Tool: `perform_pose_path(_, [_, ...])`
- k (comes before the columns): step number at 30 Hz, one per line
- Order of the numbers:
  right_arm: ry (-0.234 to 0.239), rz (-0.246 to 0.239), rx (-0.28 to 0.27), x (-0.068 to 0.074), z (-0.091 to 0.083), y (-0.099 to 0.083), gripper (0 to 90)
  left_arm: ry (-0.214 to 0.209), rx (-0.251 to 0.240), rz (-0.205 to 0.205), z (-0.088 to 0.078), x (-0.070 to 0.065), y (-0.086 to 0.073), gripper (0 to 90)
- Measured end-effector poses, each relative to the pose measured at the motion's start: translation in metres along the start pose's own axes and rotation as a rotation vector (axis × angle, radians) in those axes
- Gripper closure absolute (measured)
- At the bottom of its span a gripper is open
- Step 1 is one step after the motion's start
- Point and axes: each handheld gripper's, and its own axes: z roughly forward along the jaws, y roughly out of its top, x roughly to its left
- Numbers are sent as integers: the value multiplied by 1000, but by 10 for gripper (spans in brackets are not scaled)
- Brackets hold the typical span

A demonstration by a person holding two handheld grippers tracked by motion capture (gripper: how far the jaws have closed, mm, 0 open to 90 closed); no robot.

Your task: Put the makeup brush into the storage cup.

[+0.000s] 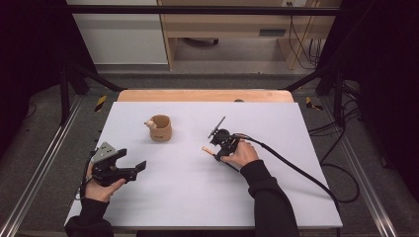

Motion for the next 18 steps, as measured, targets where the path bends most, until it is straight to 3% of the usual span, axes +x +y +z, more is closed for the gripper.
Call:
perform_pose_path(3, [0, -3, 1, -1, 1, 0, 731, 0, 1, -1, 0, 0, 0, 93])
perform_pose_path(5, [0, 22, 8, 0, 1, 1, 741, 0, 0, 0, 0, 0, 0, 93])
perform_pose_path(8, [1, 1, 9, -1, 2, 0, 757, 0, 1, 1, 1, 0, 0, 93])
perform_pose_path(18, [-9, 23, 17, 0, 3, 1, 808, -1, 2, 3, 1, -1, 0, 94])
